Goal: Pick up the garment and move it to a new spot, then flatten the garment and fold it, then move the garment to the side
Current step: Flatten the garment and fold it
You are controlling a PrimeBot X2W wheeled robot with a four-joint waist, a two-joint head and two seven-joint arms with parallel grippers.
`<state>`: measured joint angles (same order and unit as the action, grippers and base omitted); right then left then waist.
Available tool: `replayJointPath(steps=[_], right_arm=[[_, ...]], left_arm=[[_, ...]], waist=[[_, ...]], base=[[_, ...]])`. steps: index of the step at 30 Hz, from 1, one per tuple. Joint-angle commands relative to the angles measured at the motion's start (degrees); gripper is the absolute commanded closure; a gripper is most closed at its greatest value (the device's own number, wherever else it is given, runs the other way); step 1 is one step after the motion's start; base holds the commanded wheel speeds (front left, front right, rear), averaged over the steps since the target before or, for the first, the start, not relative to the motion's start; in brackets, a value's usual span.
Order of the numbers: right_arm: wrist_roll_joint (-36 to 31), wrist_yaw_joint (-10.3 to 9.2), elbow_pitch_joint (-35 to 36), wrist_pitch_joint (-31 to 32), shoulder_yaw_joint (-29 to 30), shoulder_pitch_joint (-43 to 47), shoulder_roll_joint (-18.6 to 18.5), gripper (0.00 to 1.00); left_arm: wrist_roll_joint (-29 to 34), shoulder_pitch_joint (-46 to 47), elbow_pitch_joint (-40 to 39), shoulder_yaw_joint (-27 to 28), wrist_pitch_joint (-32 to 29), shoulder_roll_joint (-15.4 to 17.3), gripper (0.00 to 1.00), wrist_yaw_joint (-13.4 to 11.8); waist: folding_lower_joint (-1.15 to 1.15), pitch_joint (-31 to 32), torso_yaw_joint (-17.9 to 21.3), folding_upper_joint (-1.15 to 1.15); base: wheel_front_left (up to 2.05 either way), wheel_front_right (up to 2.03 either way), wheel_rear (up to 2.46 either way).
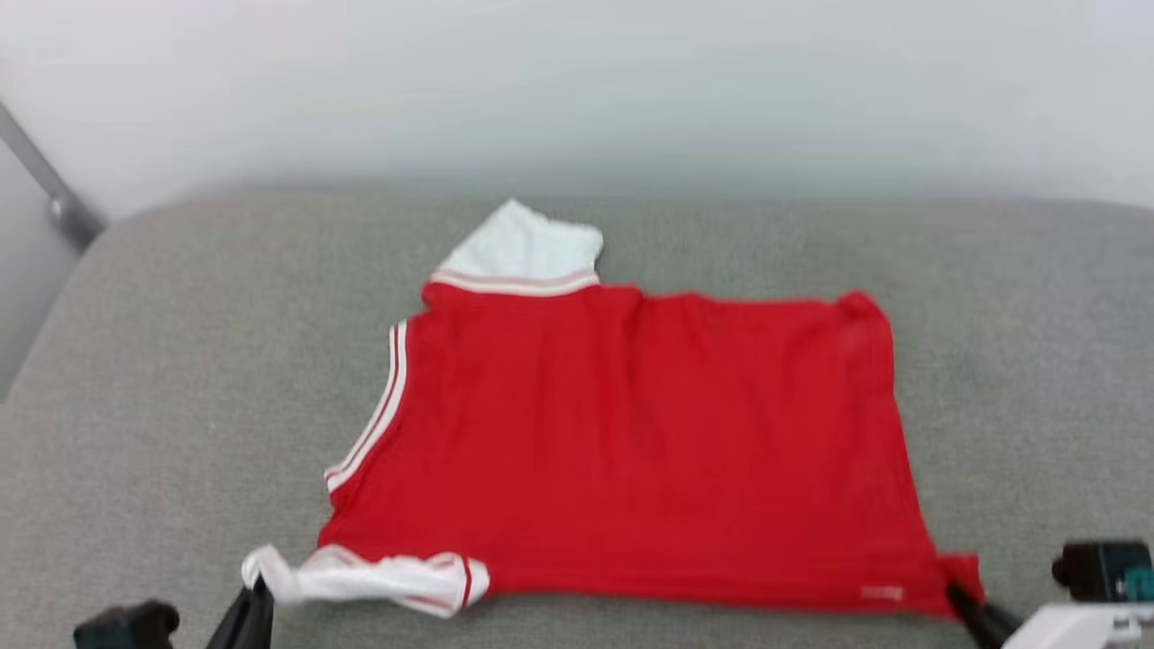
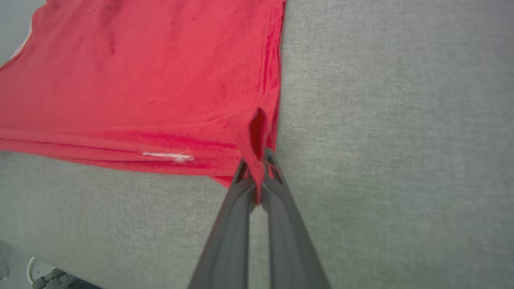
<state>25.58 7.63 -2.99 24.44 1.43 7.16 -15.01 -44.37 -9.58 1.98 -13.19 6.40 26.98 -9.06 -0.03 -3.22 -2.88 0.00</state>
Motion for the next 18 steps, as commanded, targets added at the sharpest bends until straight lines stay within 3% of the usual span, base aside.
replayJointPath(steps=[1,5,9,13,18], right_arm=[[-0.6,-0.25,1.4,1.1,1.4,1.9,0.7,1.00],[-2.5,-0.22,7.7,5.8,4.2,8.2,4.3,1.00],[-3.3,-0.21,10.6,8.7,5.3,9.0,6.2,1.00],[-4.1,-0.20,9.9,9.9,4.8,5.3,6.5,1.00],[-4.6,-0.18,6.0,10.4,2.7,-2.3,5.2,1.00]], left_arm=[[-0.5,-1.7,-1.2,0.9,-0.5,0.9,1.00,-1.3],[-1.1,-7.2,-8.0,1.5,-3.7,2.3,1.00,-4.5],[-0.8,-7.4,-11.9,1.1,-5.9,3.5,1.00,-5.4],[-0.4,-2.7,-11.8,-0.4,-7.8,3.8,1.00,-4.2],[-0.2,6.2,-7.0,-2.5,-9.7,3.2,1.00,-0.8]], waist=[[0.03,2.0,-0.4,0.00],[0.03,3.1,0.0,0.00],[0.03,3.2,0.1,0.00],[0.03,1.6,0.1,0.00],[0.03,-2.4,0.3,0.00]], base=[[0.00,0.00,0.00],[0.00,0.00,0.00],[0.00,0.00,0.00],[0.00,0.00,0.00],[0.00,0.00,0.00]])
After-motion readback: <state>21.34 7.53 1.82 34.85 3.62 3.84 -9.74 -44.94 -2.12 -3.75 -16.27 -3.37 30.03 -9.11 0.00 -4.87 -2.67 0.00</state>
